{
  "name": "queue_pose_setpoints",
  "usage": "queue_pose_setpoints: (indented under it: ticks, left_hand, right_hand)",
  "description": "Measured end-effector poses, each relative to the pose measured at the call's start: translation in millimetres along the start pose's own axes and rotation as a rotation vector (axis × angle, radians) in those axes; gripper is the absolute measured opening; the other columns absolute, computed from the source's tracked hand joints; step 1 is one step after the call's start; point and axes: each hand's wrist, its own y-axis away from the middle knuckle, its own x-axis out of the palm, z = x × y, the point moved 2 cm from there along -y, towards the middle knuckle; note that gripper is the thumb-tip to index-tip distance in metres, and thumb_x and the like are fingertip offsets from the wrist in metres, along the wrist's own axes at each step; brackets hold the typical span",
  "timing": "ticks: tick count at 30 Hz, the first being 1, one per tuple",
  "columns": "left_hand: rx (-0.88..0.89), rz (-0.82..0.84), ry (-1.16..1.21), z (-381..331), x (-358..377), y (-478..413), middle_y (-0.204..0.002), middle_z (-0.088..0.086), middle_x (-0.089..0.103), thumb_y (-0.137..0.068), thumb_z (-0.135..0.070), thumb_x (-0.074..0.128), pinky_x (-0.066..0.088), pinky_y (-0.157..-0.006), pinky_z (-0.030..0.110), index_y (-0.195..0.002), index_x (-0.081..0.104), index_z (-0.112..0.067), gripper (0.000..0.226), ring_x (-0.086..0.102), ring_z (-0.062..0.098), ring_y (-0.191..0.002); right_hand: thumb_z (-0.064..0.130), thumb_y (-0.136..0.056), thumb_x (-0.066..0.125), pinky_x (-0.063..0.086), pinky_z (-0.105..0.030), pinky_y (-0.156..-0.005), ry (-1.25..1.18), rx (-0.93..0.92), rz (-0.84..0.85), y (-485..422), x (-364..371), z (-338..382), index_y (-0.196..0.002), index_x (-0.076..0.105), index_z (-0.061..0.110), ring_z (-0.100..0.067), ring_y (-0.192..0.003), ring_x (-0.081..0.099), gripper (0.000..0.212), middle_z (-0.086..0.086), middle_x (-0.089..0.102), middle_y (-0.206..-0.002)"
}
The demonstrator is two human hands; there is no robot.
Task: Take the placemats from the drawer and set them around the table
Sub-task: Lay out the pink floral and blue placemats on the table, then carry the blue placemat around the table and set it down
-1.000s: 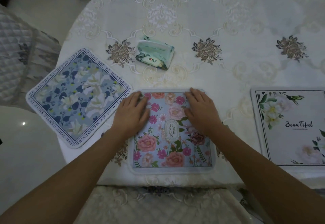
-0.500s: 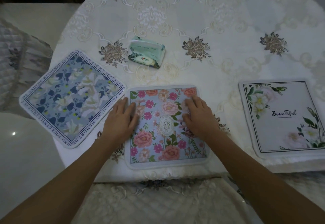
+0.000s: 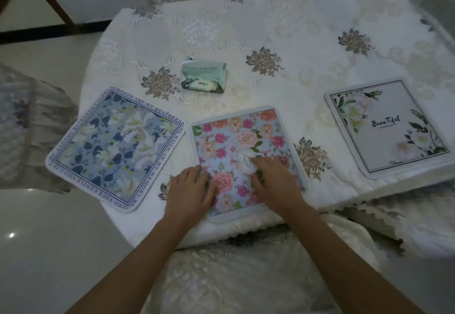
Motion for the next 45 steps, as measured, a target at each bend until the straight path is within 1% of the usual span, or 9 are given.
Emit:
queue_pose_setpoints:
  ticks: [4,12,16,24,28,33,38,41,45]
  left_hand:
    - [0.13,-0.069,-0.091,-0.3,-13.6,29.5,-0.106,0.002,0.068,-0.097,-0.045,0.041,0.043,-0.085,0.04,-0.106,0.069,-0.018,0.04,0.061,0.025,-0.098]
    - [0.122,-0.248,-0.116,-29.1,-53.2,106.0,-0.122,0.01,0.068,-0.1,-0.046,0.038,0.044,-0.099,0.045,-0.121,0.068,-0.013,0.049,0.061,0.029,-0.113]
    - [0.035,-0.296,-0.137,-19.7,-62.9,168.9,-0.123,0.009,0.067,-0.099,-0.047,0.037,0.047,-0.093,0.043,-0.123,0.067,-0.013,0.052,0.062,0.029,-0.111]
    - [-0.243,-0.334,-0.129,38.0,-64.4,326.6,-0.13,0.006,0.062,-0.099,-0.051,0.034,0.044,-0.095,0.042,-0.127,0.061,-0.019,0.051,0.058,0.026,-0.118]
    - [-0.376,-0.423,-0.081,69.0,-56.5,392.4,-0.122,0.004,0.067,-0.098,-0.047,0.038,0.046,-0.091,0.039,-0.123,0.066,-0.016,0.049,0.062,0.023,-0.111]
    - [-0.498,-0.477,-0.018,117.1,-48.1,458.4,-0.123,0.005,0.066,-0.099,-0.046,0.039,0.047,-0.091,0.04,-0.124,0.065,-0.015,0.048,0.061,0.025,-0.111]
    - [-0.582,-0.447,0.049,178.7,-43.1,515.1,-0.127,0.006,0.065,-0.1,-0.047,0.036,0.047,-0.095,0.041,-0.127,0.064,-0.015,0.051,0.06,0.025,-0.115]
    - [-0.533,-0.444,0.055,212.4,-43.1,530.8,-0.126,0.005,0.065,-0.1,-0.046,0.037,0.047,-0.094,0.041,-0.127,0.064,-0.015,0.049,0.06,0.025,-0.113]
    - [-0.45,-0.43,0.026,248.3,-49.5,519.2,-0.126,0.006,0.065,-0.099,-0.045,0.041,0.046,-0.092,0.04,-0.125,0.065,-0.014,0.047,0.061,0.025,-0.11]
  right_hand:
    - [0.023,-0.095,0.055,0.048,-0.034,-0.086,0.062,-0.016,-0.146,50.0,-8.1,9.9,-0.125,0.061,0.012,-0.023,-0.103,0.058,0.032,-0.004,0.065,-0.114]
    - [0.033,-0.094,0.051,0.045,-0.036,-0.096,0.075,-0.038,-0.267,137.5,-11.8,36.2,-0.134,0.055,0.017,-0.021,-0.117,0.053,0.044,0.0,0.061,-0.128]
    - [0.034,-0.095,0.053,0.046,-0.04,-0.1,0.04,-0.149,-0.233,165.8,-5.7,72.3,-0.135,0.054,0.015,-0.023,-0.12,0.052,0.045,-0.003,0.06,-0.131]
    - [0.036,-0.095,0.048,0.043,-0.038,-0.103,-0.008,-0.459,-0.102,212.7,34.3,192.6,-0.138,0.05,0.016,-0.021,-0.123,0.05,0.047,0.0,0.057,-0.134]
    - [0.031,-0.093,0.05,0.045,-0.038,-0.098,-0.011,-0.583,-0.058,227.2,62.8,244.6,-0.129,0.057,0.013,-0.022,-0.113,0.053,0.041,0.0,0.062,-0.123]
    - [0.04,-0.092,0.04,0.04,-0.032,-0.094,0.103,-0.677,0.009,237.0,114.0,311.9,-0.131,0.056,0.013,-0.021,-0.112,0.053,0.05,-0.001,0.062,-0.121]
    - [0.039,-0.093,0.046,0.04,-0.033,-0.098,0.124,-0.656,0.099,250.9,175.7,361.4,-0.133,0.055,0.012,-0.023,-0.114,0.054,0.049,-0.002,0.063,-0.125]
    - [0.042,-0.092,0.042,0.046,-0.036,-0.096,0.091,-0.586,0.12,264.1,201.9,379.2,-0.132,0.055,0.012,-0.024,-0.115,0.055,0.052,-0.001,0.063,-0.125]
    - [0.044,-0.091,0.038,0.042,-0.033,-0.099,0.078,-0.494,0.117,269.0,215.5,389.2,-0.133,0.055,0.014,-0.021,-0.118,0.053,0.054,0.001,0.061,-0.128]
